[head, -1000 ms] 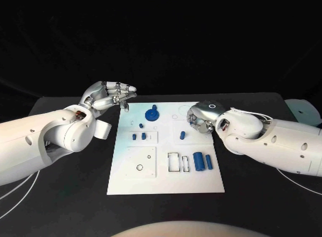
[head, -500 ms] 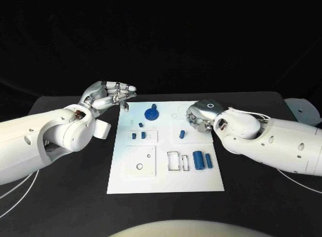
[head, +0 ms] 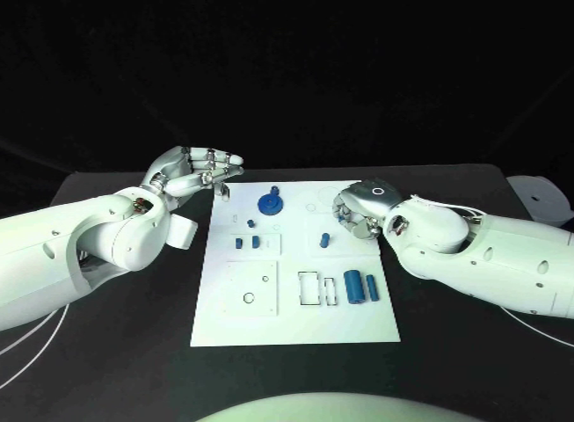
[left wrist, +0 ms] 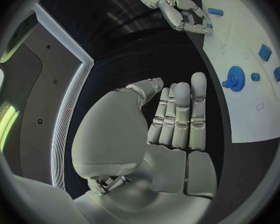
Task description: Assemble the parts on the task board
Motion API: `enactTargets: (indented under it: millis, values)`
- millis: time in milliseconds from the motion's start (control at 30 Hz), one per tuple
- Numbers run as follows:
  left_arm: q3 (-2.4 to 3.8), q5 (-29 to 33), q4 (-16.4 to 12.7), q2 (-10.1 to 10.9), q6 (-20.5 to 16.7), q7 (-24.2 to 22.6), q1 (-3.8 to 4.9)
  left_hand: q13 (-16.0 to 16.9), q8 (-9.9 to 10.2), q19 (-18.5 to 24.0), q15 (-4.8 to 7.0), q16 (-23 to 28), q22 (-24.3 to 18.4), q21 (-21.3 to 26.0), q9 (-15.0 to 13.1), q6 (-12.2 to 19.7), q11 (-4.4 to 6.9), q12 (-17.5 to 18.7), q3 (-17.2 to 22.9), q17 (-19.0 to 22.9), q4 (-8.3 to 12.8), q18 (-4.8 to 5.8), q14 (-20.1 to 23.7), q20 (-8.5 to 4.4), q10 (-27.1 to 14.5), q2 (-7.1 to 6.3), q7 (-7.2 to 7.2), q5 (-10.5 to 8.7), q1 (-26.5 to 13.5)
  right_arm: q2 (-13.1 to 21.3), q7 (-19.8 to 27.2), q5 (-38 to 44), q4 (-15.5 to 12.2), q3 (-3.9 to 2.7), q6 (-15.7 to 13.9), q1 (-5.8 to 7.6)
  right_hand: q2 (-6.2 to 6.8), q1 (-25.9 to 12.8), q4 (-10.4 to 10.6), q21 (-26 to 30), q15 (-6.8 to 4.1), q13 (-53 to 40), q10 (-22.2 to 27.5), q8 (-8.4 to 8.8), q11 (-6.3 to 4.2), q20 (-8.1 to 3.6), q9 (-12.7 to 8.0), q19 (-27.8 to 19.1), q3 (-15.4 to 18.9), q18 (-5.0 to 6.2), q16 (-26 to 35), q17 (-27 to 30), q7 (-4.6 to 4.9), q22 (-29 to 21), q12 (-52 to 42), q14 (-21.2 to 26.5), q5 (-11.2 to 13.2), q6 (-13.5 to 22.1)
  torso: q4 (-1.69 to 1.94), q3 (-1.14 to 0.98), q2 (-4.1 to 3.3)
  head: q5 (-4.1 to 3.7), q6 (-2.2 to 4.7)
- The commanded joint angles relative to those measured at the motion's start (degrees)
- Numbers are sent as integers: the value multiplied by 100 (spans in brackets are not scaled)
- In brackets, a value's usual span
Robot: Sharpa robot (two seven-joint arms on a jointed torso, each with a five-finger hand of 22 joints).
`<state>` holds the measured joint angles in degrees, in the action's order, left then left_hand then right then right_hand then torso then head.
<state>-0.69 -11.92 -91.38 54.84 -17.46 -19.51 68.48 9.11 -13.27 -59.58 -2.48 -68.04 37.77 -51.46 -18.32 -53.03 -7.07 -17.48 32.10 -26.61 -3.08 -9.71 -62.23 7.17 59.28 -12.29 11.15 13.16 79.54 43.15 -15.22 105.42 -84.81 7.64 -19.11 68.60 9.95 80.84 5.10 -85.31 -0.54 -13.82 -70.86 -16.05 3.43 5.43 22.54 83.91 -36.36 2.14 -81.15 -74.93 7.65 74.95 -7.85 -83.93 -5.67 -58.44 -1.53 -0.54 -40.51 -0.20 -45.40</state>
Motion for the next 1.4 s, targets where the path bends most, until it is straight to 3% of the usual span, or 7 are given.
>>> enactTargets:
  millis: [33, 533, 733, 867, 1033, 1233, 1400]
  values:
    - [3, 31, -11, -10, 123, -4, 3, -3, 14, 28, -2, 38, -8, 37, 6, 46, -2, -32, -1, 10, 20, -80, 42, 24, -29, 51, 1, 36, -21, 22, 6, 65, -66, -15, -299, -2, -2, -44, -38, -46, -31, 10, -10, -22, 11, -35, 7, 429, 12, -115, 18, -57, 9, 1317, -10, -293, -27, -43, -4, -2, 3, 3, 5]
    - [2, 31, 22, -22, 148, 5, 2, -2, 18, 34, -9, 37, -11, 43, 8, 57, -8, -38, -4, 14, 13, -79, 53, 31, -47, 56, 8, 41, -37, 301, 17, -33, -525, -71, -640, 10, 17, -85, -61, -115, -33, 5, -34, -30, 9, -36, 19, 459, 7, -131, 18, -53, 8, 1349, 3, -295, -81, -51, 0, 5, 3, -2, 36]
    - [0, 31, 28, -22, 152, 9, 2, -2, 18, 34, -9, 37, -11, 43, 8, 57, -8, -38, -4, 14, 13, -79, 53, 31, -47, 56, 8, 41, -37, 517, 19, -132, -1050, -118, -777, 14, 27, -101, -62, -129, -33, 5, -37, -30, 9, -36, 21, 465, 10, -134, 19, -50, 7, 1355, 8, -294, -84, -51, 0, 6, 4, 44, 44]
    - [-2, 31, 45, -36, 148, 4, 2, -2, 18, 34, -9, 37, -11, 43, 8, 57, -8, -38, -4, 14, 13, -79, 53, 31, -47, 56, 8, 41, -37, 540, 60, -215, -1394, -135, -893, 14, 30, -104, -64, -140, -33, 4, -38, -30, 8, -36, 22, 470, 10, -137, 19, -50, 6, 1360, 9, -294, -86, -51, -8, 5, 12, 135, 61]
    - [-10, 31, 85, -86, 154, 3, 1, -2, 18, 34, -9, 37, -11, 43, 8, 57, -8, -38, -4, 14, 13, -79, 53, 31, -47, 56, 8, 41, -37, 340, 137, -316, -1705, -142, -967, -9, 31, -104, -66, -143, -34, 4, -39, -31, 7, -37, 22, 471, 10, -138, 20, -49, 5, 1362, 10, -294, -88, -51, 23, 3, 9, 308, 32]
    - [-17, 31, 140, -145, 168, 2, 1, -2, 18, 34, -9, 37, -11, 43, 8, 57, -8, -38, -4, 14, 13, -79, 53, 31, -47, 56, 8, 41, -37, 3, 218, -380, -1720, -119, -999, -127, 31, -105, -69, -135, -34, 4, -41, -30, 6, -37, 23, 468, 8, -136, 25, -40, 4, 1358, 12, -292, -92, -50, 29, 18, 21, 598, -25]
    - [-18, 38, 174, -184, 157, -10, 2, -1, 21, 39, -14, 34, -13, 50, 9, 66, -12, -46, -5, 17, 13, -80, 63, 37, -65, 61, 11, 44, -43, -231, 274, -422, -1609, -84, -997, -299, 31, -107, -71, -129, -35, 3, -41, -29, 6, -37, 23, 465, 6, -134, 27, -36, 5, 1356, 13, -292, -95, -48, 36, 18, 17, 726, -58]
